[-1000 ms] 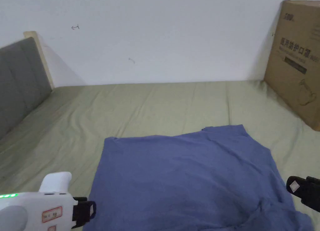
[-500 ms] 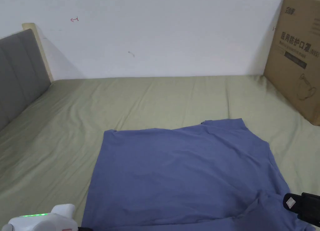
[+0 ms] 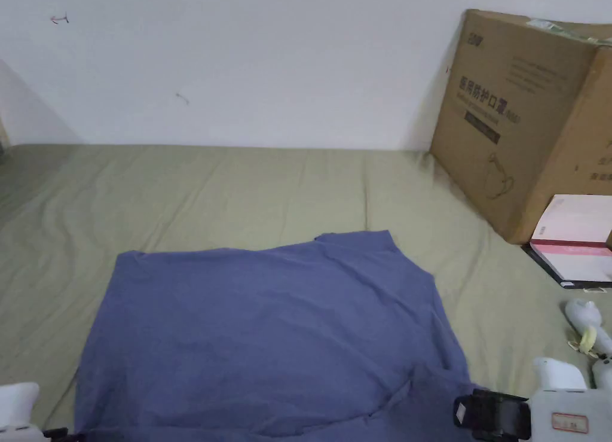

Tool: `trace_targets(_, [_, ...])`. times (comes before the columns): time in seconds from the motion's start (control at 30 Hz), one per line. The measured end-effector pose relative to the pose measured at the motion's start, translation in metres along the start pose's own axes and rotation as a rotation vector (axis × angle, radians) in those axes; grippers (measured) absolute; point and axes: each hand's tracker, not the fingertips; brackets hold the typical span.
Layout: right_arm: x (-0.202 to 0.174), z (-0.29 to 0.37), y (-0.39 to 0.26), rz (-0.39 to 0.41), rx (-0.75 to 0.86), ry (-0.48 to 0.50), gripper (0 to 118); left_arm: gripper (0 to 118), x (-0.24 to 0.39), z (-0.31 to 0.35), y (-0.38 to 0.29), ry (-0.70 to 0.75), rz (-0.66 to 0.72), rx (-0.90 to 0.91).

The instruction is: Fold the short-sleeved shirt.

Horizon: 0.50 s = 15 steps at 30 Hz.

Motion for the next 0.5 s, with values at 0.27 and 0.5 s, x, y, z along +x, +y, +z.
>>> trace_targets(0.27, [0.016, -0.055, -0.009, 0.147, -0.248, -0.095, 66, 3, -0.017, -0.004, -0.001, 0.007, 0.068, -0.034])
trace_targets(0.5, [0.021, -0.031, -0.011, 0.124, -0.164, -0.027, 6, 3, -0.021, -0.017, -0.01, 0.015, 0.056, -0.075])
